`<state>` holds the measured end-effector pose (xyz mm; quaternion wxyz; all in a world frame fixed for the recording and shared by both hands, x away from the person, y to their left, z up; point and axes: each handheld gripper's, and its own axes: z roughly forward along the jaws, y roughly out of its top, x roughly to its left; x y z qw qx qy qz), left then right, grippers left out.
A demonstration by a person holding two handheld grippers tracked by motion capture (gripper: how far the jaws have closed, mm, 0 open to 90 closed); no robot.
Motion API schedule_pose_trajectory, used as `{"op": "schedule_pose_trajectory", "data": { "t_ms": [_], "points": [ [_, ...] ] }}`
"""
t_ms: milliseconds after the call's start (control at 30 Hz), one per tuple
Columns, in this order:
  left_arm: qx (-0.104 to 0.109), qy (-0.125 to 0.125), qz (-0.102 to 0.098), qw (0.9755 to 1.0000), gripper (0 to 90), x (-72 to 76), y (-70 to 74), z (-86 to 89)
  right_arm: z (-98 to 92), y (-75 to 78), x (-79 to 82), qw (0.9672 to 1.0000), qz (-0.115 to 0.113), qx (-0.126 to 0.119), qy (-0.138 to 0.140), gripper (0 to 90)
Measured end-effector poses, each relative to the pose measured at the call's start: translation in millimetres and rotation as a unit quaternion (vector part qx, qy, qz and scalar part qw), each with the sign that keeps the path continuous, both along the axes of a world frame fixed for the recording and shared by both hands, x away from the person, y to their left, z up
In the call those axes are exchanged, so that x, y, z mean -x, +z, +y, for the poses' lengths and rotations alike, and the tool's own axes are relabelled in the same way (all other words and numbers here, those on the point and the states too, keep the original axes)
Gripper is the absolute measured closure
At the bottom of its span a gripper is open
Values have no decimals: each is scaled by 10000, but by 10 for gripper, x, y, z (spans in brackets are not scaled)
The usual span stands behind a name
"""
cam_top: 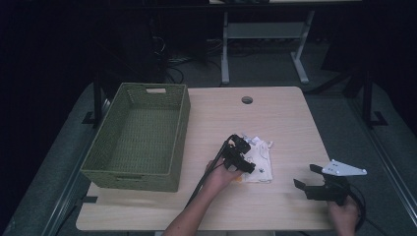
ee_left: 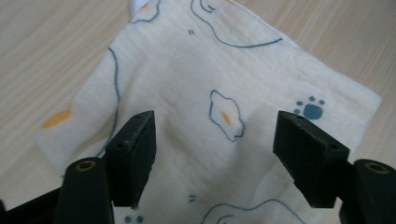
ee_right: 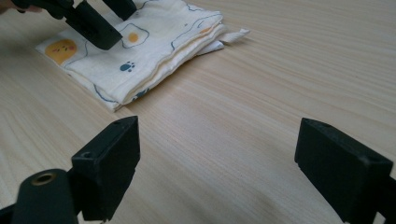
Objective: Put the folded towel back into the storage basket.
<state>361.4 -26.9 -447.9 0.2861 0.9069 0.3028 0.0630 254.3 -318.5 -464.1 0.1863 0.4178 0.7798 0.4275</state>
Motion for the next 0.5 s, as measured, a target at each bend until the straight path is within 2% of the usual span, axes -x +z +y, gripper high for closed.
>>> {"op": "schedule_pose_trajectory", "data": {
  "t_ms": [67,167,233,300,367,433,500],
  "points": [
    [-159,-2,-42,9999,346,-20,-51,-50,-4,7,12,10000,-15,3,-13,137],
    [-186,37,-111,9998,405,-21,-55,-56,-16,18,22,10000,-68,-19,-47,137],
    [-297,-14,-125,9995,472,-26,-37,-71,-24,23,30,10000,-57,-40,-48,137],
    [-312,28,-66,9995,552,-54,-25,-51,-33,25,29,10000,-34,-52,-50,137],
    [-285,17,-101,9995,594,-57,-28,-38,-35,23,22,9999,-22,-73,-77,137],
    [-309,17,-113,9995,706,-79,-20,-20,-24,18,28,10000,18,-62,-46,137],
    [-178,139,-32,9997,796,-100,-27,18,-11,18,30,10000,-20,-11,-6,137]
  ]
}}
